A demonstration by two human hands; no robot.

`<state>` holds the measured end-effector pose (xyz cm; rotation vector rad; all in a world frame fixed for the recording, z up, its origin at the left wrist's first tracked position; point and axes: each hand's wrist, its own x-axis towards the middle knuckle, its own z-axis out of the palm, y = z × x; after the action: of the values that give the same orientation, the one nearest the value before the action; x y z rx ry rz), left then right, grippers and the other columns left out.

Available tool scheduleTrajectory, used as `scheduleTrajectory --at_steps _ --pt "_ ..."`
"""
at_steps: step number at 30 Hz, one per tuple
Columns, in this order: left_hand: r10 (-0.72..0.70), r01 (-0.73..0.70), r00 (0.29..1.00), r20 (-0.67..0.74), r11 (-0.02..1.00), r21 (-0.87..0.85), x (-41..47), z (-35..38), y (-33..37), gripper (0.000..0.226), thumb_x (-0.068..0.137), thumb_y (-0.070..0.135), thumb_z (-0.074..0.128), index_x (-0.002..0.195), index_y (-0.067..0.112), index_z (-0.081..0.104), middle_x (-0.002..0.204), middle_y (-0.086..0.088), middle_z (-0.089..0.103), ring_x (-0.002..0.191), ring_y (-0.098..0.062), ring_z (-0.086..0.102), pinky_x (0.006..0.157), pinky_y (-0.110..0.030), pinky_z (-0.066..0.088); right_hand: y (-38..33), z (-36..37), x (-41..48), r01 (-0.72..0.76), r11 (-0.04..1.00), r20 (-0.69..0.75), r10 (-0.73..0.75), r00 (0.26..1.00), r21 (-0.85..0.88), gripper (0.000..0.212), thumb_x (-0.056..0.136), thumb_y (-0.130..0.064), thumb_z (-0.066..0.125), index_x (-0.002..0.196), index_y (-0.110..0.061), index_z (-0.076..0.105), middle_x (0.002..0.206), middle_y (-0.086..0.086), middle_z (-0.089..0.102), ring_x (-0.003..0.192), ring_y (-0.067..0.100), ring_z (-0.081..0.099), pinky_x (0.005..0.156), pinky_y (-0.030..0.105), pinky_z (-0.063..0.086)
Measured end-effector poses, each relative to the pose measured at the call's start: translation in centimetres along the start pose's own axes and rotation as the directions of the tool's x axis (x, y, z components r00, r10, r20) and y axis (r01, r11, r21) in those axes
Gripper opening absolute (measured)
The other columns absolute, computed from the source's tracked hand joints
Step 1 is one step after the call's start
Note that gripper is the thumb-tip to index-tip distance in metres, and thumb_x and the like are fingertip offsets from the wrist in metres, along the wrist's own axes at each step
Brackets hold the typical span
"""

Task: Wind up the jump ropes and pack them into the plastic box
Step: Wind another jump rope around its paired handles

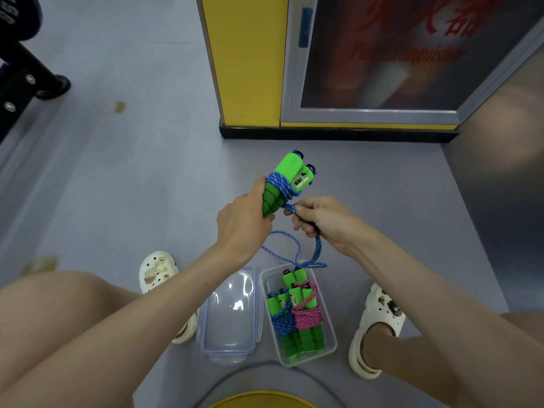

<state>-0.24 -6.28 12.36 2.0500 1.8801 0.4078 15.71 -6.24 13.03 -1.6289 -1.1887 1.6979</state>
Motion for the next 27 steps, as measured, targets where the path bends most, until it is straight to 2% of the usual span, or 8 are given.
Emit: scheduleTrajectory --at_steps 4,8,13,16,18,22,24,27 --pt "0.04 -0.039 0.999 -0.026 0.998 0.045 -0.1 0.5 -0.1 0.064 0.09 0.027 0.059 0.144 0.027 0.024 0.104 -0.007 0.064 0.087 -0.03 0.061 0.063 -0.032 0.039 -0.1 0.2 0.1 -0.004 0.997 0.019 0.002 1.0 0.074 0.024 0.1 -0.005 0.039 0.097 0.004 0.062 0.067 0.007 0.059 0.043 0.006 0.04 0.045 0.018 0.035" --pt "0.045 -0.045 0.999 -0.006 0.999 0.006 0.0 0.7 -0.2 0.068 0.089 0.025 0.06 0.146 0.028 0.023 0.106 -0.007 0.064 0.089 -0.029 0.061 0.065 -0.032 0.039 -0.3 0.3 0.0 -0.025 0.993 0.038 0.021 0.999 0.112 0.024 0.099 0.0 0.039 0.098 0.003 0.062 0.079 0.012 0.067 0.051 0.005 0.057 0.051 0.017 0.047" --pt "0.149 -0.125 0.984 0.097 0.968 -0.218 0.3 1.4 0.0 0.081 0.087 0.009 0.059 0.152 0.027 0.015 0.118 -0.011 0.053 0.103 -0.027 0.052 0.077 -0.033 0.042 -0.3 0.2 0.1 -0.031 0.98 0.001 0.031 1.0 0.196 0.022 0.097 0.003 0.04 0.107 0.009 0.059 0.081 0.016 0.065 0.053 0.01 0.059 0.052 0.017 0.049" --pt "0.196 -0.127 0.969 0.15 0.918 -0.376 0.5 1.6 0.2 0.078 0.09 0.011 0.06 0.153 0.024 0.014 0.126 -0.013 0.047 0.114 -0.025 0.047 0.091 -0.028 0.039 -0.4 0.0 0.1 -0.031 0.963 -0.001 0.033 0.999 0.268 0.016 0.096 -0.006 0.049 0.097 0.004 0.061 0.077 0.014 0.062 0.053 0.011 0.052 0.049 0.019 0.044" --pt "0.193 -0.095 0.964 0.185 0.895 -0.437 0.6 1.4 0.1 0.08 0.091 0.009 0.06 0.152 0.025 0.012 0.13 -0.012 0.044 0.118 -0.024 0.044 0.096 -0.026 0.037 -0.5 0.0 0.0 -0.018 0.961 -0.007 0.021 1.0 0.276 0.024 0.093 -0.02 0.057 0.093 0.003 0.062 0.075 0.012 0.063 0.053 0.011 0.048 0.049 0.02 0.042" --pt "0.252 -0.179 0.95 0.184 0.923 -0.339 0.3 1.6 0.5 0.086 0.085 0.001 0.059 0.152 0.027 0.012 0.141 -0.013 0.034 0.126 -0.029 0.036 0.106 -0.037 0.033 -0.5 0.0 0.1 -0.017 0.958 -0.087 0.043 0.995 0.286 0.046 0.082 -0.048 0.063 0.087 -0.002 0.062 0.066 0.01 0.059 0.048 0.012 0.04 0.048 0.023 0.034" --pt "0.253 -0.17 0.944 0.212 0.922 -0.347 0.2 1.9 0.7 0.088 0.084 0.001 0.061 0.151 0.03 0.012 0.142 -0.013 0.031 0.129 -0.03 0.032 0.108 -0.04 0.031 -0.4 -0.1 0.3 -0.02 0.953 -0.13 0.062 0.99 0.304 0.046 0.082 -0.051 0.063 0.086 -0.005 0.059 0.064 0.009 0.056 0.046 0.011 0.035 0.046 0.022 0.03" --pt "0.217 -0.032 0.93 0.295 0.85 -0.525 0.6 1.2 0.8 0.079 0.085 0.009 0.063 0.149 0.033 0.024 0.135 -0.01 0.034 0.127 -0.026 0.036 0.104 -0.039 0.04 -0.2 -0.3 0.5 -0.029 0.953 -0.133 0.072 0.988 0.302 0.037 0.087 -0.044 0.061 0.082 -0.007 0.059 0.06 0.005 0.05 0.045 0.009 0.033 0.044 0.02 0.028"
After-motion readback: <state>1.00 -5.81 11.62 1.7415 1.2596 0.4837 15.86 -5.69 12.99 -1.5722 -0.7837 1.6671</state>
